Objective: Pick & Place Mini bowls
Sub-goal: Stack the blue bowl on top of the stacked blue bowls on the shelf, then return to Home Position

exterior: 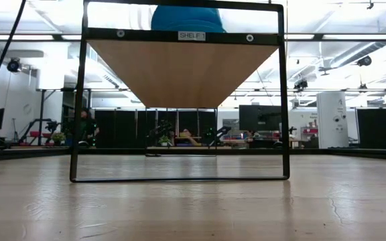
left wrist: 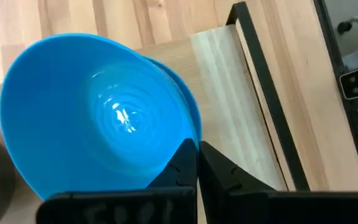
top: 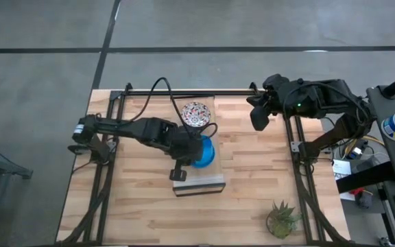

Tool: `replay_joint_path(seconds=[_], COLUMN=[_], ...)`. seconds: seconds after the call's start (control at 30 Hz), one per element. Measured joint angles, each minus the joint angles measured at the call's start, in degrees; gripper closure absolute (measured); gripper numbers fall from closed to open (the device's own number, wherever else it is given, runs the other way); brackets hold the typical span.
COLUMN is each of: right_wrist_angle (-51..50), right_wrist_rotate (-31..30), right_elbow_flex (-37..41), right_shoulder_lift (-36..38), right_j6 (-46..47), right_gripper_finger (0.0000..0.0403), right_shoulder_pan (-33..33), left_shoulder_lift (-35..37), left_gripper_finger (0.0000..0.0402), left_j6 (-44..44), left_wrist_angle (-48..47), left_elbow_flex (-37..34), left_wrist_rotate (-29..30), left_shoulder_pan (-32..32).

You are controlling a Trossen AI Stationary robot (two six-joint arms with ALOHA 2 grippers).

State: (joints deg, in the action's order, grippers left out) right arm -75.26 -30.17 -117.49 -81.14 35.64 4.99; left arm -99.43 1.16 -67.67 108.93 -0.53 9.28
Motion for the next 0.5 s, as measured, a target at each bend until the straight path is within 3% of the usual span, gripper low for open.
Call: replay_joint_path(seconds=[0.13, 0.37, 0.5], right_wrist_angle=[0.03, 0.59, 0.61], right_wrist_rotate=[0.02, 0.11, 0.15], right_elbow_flex=[0.93, 2.98, 3.56], right_shoulder_lift=[-0.33, -0.35, -0.35], right_j6=[0.20, 0.39, 0.58], right_gripper_finger=[0.0394, 0.0394, 0.0394], right_shoulder_pan=[0.00, 0.00, 0.00], left_shoulder_lift=[-0.01, -0.01, 0.21], left_gripper_finger=[0.0385, 0.0312, 0.0290], left_j6=[-0.60, -4.36, -6.11], left_wrist_angle=[-1.59, -0.20, 0.00], left_elbow_flex=[-0.01, -0.01, 1.75], left_wrist_rotate=[-0.11, -1.41, -1.49], left_shoulder_pan=[0.37, 0.65, 1.06])
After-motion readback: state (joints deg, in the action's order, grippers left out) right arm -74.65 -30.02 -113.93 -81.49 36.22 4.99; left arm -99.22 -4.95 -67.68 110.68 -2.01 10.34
